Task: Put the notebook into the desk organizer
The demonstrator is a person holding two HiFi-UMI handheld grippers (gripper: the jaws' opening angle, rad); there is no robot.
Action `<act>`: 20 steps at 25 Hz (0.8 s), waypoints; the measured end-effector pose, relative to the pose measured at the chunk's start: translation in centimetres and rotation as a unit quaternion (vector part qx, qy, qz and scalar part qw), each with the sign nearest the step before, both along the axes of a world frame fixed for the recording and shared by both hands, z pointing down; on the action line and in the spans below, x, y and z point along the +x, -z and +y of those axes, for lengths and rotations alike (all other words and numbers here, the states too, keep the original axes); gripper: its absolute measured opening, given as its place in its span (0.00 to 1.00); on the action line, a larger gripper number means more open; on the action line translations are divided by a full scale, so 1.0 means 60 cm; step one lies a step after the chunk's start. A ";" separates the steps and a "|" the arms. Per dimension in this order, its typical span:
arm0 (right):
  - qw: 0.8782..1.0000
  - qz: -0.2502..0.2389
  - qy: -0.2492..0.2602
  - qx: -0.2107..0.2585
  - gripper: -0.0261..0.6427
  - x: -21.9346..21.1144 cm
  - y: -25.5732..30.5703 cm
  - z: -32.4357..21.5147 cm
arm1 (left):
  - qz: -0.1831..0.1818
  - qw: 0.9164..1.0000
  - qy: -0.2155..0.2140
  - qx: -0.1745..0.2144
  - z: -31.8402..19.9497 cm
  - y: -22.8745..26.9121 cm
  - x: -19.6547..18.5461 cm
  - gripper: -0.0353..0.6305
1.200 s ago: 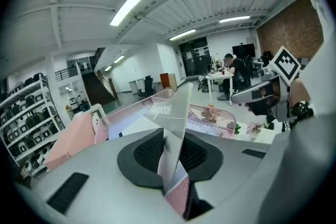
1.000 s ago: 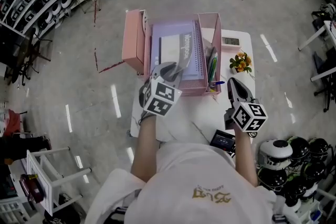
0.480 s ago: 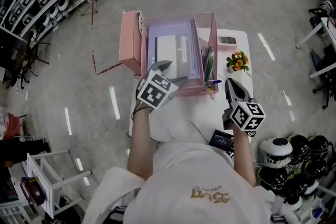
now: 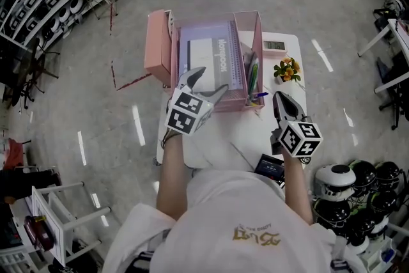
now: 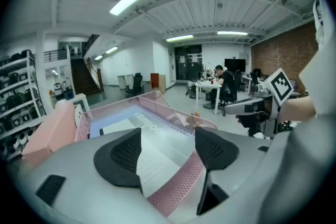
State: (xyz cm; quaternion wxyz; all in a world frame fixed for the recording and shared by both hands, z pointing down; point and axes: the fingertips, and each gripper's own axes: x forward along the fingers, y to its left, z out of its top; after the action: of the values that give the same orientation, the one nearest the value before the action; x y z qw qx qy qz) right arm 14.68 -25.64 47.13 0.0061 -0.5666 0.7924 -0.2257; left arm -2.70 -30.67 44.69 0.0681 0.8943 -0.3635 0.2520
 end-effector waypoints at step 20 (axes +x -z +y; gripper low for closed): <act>0.996 0.070 0.034 0.046 0.05 -0.042 0.037 0.012 | 0.153 0.980 0.120 0.032 0.059 0.023 -0.056 0.08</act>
State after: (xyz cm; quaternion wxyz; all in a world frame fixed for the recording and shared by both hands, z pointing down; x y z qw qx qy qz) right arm 12.13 -24.93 44.88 -0.0312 -0.5530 0.8191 -0.1490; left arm -6.05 -27.15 43.32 0.1244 0.8739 -0.4611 0.0904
